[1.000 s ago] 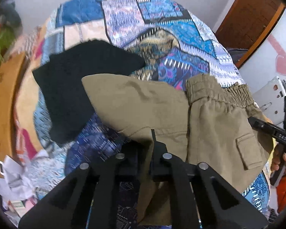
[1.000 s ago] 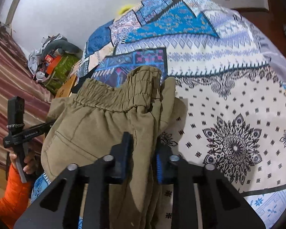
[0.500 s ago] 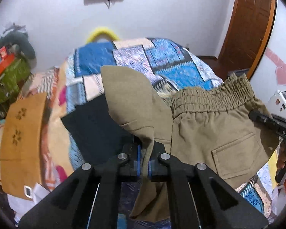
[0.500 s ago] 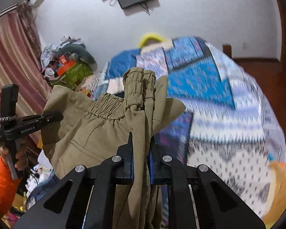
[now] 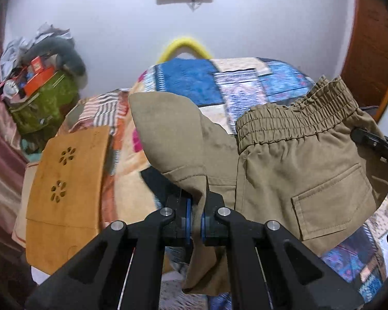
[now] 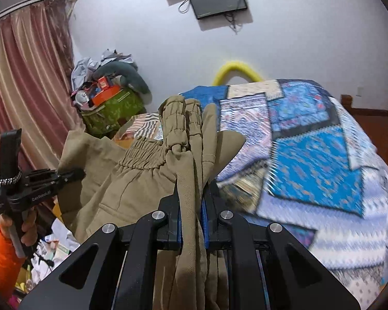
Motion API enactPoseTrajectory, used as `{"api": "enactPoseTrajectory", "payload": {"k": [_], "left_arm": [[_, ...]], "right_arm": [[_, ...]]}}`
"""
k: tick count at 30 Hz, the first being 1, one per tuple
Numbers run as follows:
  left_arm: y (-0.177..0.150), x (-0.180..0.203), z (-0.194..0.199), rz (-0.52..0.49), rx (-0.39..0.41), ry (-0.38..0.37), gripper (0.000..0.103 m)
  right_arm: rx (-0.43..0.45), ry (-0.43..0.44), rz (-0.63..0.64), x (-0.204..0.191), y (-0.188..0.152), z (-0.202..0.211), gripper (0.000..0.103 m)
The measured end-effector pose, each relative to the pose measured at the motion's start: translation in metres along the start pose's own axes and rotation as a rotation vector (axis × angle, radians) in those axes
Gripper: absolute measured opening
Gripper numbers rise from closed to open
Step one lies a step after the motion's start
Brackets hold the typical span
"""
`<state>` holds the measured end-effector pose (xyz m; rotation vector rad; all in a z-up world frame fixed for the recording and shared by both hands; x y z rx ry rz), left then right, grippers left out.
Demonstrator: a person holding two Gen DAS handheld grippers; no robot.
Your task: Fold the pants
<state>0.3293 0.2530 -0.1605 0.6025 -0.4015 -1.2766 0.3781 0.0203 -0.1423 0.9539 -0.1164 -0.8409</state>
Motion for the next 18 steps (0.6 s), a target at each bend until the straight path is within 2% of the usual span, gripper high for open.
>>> {"api": "enactPoseTrajectory", "payload": {"k": [6, 10, 14, 18], "left_arm": [[0.004, -0.031, -0.048, 0.064, -0.033, 0.036, 0.006], [-0.004, -0.044, -0.094, 0.116, -0.101, 0.054, 0.006], [-0.022, -0.043, -0.141, 0.129, -0.190, 0.075, 0.006], [-0.045, -0.043, -0.179, 0.095, -0.272, 0.142, 0.007]], "right_arm": [[-0.041, -0.009, 0.042, -0.011, 0.012, -0.057, 0.010], [-0.102, -0.037, 0.065, -0.010, 0.008, -0.093, 0.010], [-0.197, -0.060, 0.040, 0.001, -0.006, -0.129, 0.010], [-0.317, -0.092, 0.016, 0.018, -0.031, -0.156, 0.010]]}}
Point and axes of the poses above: each gripper's, at about its wrist camera, not at the fingertips, and z roughly against the way its jaws point, x to its right, y to its top, the point moved 5 cm from there along -z, roughly the way its jaws point, and after that the axes turned 3 degrees about -x, right-handed, at the moved point
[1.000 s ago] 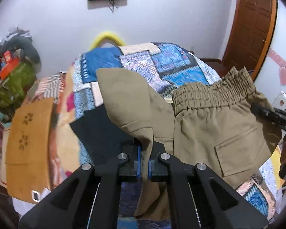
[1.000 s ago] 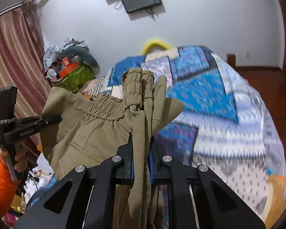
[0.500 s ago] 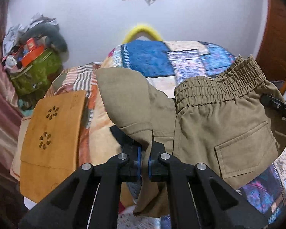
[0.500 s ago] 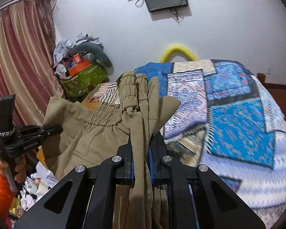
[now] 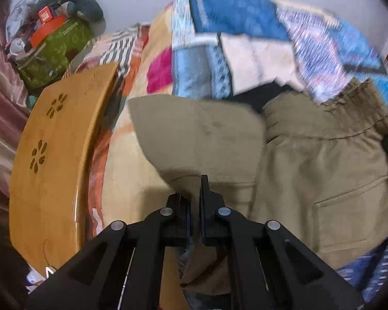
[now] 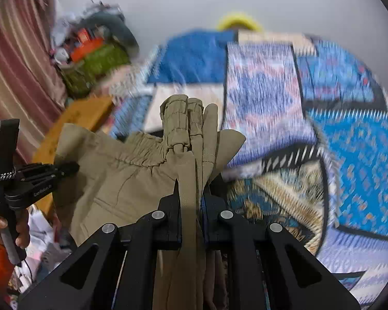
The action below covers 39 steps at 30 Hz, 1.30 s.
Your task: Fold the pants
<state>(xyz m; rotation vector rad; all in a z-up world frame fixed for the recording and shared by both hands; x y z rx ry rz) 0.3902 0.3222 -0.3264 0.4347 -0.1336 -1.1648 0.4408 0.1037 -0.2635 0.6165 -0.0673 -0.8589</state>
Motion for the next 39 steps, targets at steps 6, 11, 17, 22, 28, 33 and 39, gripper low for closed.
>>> {"api": "enactPoseTrajectory", "payload": {"k": [6, 11, 17, 22, 28, 33, 39], "left_arm": [[-0.016, -0.017, -0.024, 0.032, -0.068, 0.003, 0.040], [-0.030, -0.026, -0.006, 0.042, -0.089, -0.016, 0.049], [-0.037, -0.017, 0.074, 0.005, 0.024, -0.070, 0.049], [-0.046, -0.003, 0.174, -0.054, 0.210, -0.096, 0.049], [-0.075, 0.014, 0.305, -0.110, 0.473, -0.143, 0.061], [-0.116, 0.017, 0.392, -0.110, 0.671, -0.157, 0.062], [-0.168, 0.011, 0.459, -0.051, 0.835, -0.211, 0.067]], "right_arm": [[-0.083, -0.001, -0.043, 0.017, -0.018, -0.004, 0.017], [-0.074, -0.064, 0.027, 0.007, -0.029, 0.026, 0.028], [0.050, -0.051, 0.037, -0.006, -0.034, 0.084, 0.029], [0.218, -0.001, 0.050, -0.034, -0.036, 0.160, 0.029], [0.442, 0.055, 0.110, -0.083, -0.051, 0.264, 0.029], [0.633, 0.064, 0.198, -0.130, -0.085, 0.337, 0.029], [0.773, 0.097, 0.219, -0.161, -0.123, 0.387, 0.035]]}}
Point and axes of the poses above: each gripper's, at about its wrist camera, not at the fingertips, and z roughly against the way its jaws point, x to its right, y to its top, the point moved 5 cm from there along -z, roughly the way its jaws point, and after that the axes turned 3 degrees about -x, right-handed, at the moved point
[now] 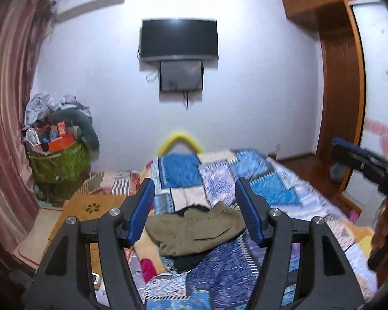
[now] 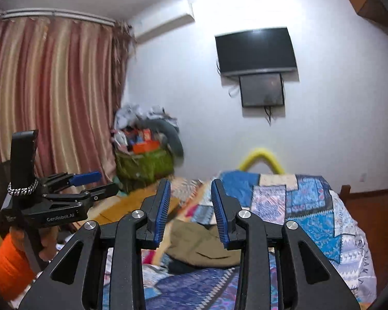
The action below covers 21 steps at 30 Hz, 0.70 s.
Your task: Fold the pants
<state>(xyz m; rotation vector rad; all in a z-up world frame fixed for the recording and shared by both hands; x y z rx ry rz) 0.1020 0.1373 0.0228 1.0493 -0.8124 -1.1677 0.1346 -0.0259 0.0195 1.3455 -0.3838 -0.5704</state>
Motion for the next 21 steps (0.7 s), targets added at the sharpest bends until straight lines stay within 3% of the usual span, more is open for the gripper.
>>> {"api": "enactPoseTrajectory", "payload": {"k": [5, 7, 8, 13, 21], "left_arm": [[-0.002, 0.003, 0.037, 0.029, 0.071, -0.003, 0.083], [-0.005, 0.004, 0.045, 0.033, 0.087, 0.006, 0.096], [-0.006, 0.003, 0.049, 0.038, 0.097, 0.013, 0.098], [-0.011, 0.003, 0.059, 0.045, 0.095, 0.020, 0.103], [-0.014, 0.002, 0.064, 0.053, 0.098, 0.018, 0.103]], "right_arm": [[0.059, -0.026, 0.011, -0.017, -0.003, 0.018, 0.061], [0.066, -0.040, 0.004, -0.019, -0.005, 0.021, 0.073], [0.073, -0.054, 0.002, -0.021, -0.006, 0.022, 0.082], [0.076, -0.104, 0.011, -0.023, -0.008, 0.025, 0.103], [0.080, -0.124, 0.007, -0.026, -0.008, 0.033, 0.103]]}}
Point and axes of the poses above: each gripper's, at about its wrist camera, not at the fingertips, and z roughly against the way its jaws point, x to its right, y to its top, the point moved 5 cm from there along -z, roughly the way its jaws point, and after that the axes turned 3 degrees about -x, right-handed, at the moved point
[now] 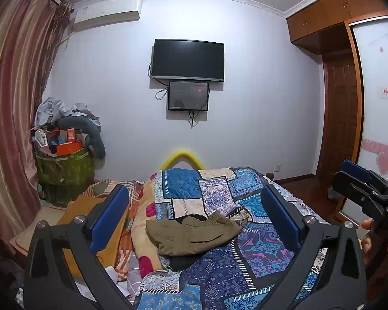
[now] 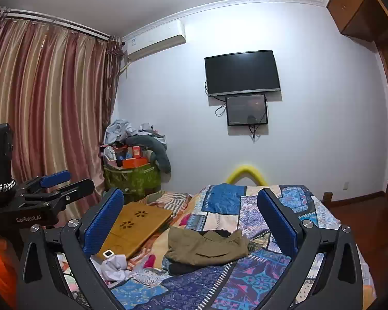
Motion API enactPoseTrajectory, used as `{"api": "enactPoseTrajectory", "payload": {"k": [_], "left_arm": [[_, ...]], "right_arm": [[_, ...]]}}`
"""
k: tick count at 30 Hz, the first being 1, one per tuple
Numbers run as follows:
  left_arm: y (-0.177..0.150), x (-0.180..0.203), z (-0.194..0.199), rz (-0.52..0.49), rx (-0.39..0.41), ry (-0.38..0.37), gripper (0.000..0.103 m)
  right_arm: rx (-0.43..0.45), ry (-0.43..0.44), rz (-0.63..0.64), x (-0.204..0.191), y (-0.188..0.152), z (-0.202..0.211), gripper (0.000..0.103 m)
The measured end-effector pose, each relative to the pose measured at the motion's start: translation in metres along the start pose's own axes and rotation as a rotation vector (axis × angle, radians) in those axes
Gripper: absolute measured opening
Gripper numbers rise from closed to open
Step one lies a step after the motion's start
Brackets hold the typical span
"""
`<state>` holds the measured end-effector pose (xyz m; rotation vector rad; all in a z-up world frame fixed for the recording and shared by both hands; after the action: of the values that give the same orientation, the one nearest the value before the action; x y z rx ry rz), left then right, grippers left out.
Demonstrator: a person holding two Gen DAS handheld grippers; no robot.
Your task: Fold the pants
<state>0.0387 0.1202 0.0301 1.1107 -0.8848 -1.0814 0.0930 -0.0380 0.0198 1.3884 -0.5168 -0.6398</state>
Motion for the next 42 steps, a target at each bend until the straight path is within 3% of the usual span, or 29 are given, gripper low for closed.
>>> {"api": "enactPoseTrajectory", "payload": {"k": [42], "left_arm": [[-0.011, -0.006, -0.014, 0.012, -0.040, -0.040, 0.103]], "right_arm": [[-0.044, -0.031, -0.019, 0.002, -0.011, 0.002, 0.103]]}}
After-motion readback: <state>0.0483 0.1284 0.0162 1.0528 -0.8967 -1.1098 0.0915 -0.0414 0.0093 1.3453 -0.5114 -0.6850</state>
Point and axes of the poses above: each gripper's, at about its wrist camera, not at the fingertips, and z roughly against the way its jaws point, x to its right, y to its top, the point moved 5 cm from there along -z, roughly the way its jaws point, and after that the axes turned 3 degrees about -x, right-handed, at the moved point
